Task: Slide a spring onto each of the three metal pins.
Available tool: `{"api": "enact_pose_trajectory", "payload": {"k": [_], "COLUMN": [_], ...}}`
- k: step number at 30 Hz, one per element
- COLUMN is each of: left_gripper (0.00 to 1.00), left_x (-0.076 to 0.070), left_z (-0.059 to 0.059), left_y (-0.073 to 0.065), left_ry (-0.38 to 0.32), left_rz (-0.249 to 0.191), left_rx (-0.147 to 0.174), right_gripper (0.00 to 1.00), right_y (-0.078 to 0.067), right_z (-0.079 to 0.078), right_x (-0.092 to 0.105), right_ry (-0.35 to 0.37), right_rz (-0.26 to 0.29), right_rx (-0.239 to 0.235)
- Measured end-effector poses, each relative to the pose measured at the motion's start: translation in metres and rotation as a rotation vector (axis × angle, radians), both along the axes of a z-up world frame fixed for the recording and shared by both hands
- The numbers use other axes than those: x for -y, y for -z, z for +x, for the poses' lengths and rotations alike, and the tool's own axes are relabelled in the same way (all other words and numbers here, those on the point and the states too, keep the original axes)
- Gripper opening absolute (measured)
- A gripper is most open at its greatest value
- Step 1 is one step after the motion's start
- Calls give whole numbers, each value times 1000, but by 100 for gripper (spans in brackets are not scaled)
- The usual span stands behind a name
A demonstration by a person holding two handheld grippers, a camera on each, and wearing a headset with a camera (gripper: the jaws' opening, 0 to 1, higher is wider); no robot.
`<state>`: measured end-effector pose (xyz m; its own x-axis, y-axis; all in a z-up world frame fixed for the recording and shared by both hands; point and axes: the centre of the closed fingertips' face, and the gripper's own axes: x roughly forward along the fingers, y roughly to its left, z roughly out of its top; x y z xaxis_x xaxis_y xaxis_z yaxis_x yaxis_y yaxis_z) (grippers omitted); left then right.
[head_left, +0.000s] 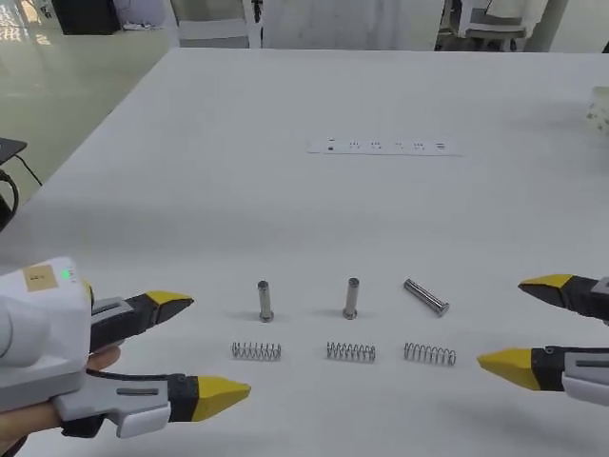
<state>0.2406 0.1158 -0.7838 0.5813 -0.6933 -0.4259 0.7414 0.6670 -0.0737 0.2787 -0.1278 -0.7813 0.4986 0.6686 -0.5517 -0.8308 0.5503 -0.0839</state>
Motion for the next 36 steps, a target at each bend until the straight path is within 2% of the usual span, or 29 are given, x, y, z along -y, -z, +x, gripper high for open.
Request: {"api": "enact_pose_trajectory", "payload": {"k": [15, 24, 36], "left_gripper": [70, 70, 70], "left_x": [-1, 0, -1], "left_z": [0, -2, -3], "left_y": [-2, -3, -5], "left_ry": [-18, -26, -40], "left_rz": [-4, -5, -5], "left_rx": [9, 13, 17], "right_gripper": [58, 56, 52], "right_y": [-3, -6, 1], "right_z": [23, 40, 61], "right_x": [-9, -23, -39], "right_ry": [-13, -37, -59], "right_rz": [-13, -31, -72], "right_rx": [6, 14, -2]}}
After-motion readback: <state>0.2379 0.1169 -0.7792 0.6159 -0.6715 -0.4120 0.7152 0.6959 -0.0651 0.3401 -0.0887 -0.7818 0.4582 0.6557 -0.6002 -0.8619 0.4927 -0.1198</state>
